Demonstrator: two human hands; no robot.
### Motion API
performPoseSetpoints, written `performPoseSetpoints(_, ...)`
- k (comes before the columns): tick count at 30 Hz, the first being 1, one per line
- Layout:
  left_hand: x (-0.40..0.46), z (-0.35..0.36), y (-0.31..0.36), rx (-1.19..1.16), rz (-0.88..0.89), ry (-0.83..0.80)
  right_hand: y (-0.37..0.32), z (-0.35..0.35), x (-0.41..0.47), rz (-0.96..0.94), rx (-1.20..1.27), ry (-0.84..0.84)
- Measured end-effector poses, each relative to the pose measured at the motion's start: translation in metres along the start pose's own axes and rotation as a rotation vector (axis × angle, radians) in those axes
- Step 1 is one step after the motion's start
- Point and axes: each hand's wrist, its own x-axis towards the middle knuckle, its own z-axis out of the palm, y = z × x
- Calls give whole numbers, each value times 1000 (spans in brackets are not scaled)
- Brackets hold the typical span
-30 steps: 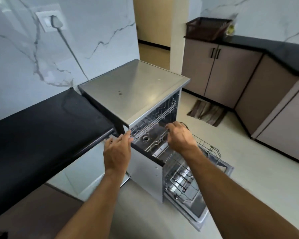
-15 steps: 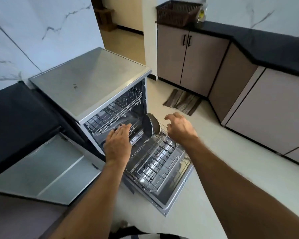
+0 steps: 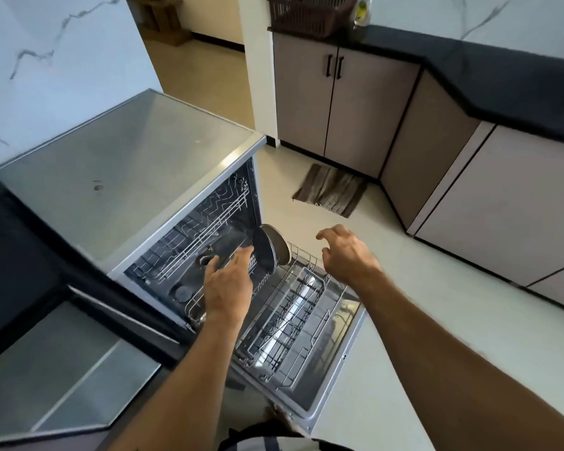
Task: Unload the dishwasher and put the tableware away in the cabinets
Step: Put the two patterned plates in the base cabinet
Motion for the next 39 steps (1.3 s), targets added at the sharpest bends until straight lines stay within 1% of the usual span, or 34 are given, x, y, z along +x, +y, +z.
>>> performPoseSetpoints(4, 37, 10, -4, 7, 10, -56, 3, -4, 34, 24, -3, 0)
performPoseSetpoints(7, 57, 20, -11, 25, -10, -104, 4, 5, 57, 34, 18, 4)
performPoseSetpoints(12, 68, 38, -24, 15, -49, -202, 7, 42, 80, 57, 67, -115)
performPoseSetpoints(15, 69, 56, -32, 3, -71, -251, 11, 68, 98, 61, 82, -145)
performPoseSetpoints(20, 68, 97, -35, -82, -139, -291, 24, 120, 144, 98, 222, -201)
performPoseSetpoints(25, 82, 153, -28, -138, -231, -344, 50, 177, 175, 132, 326, -271)
performPoseSetpoints(29, 113, 214, -14, -177, -277, -351, 91, 221, 196, 168, 362, -345)
performPoseSetpoints(35, 155, 310, 0, -207, -325, -336, 139, 285, 236, 283, 452, -323)
performPoseSetpoints(39, 180, 375, -5, -227, -456, -289, 163, 331, 260, 358, 554, -332)
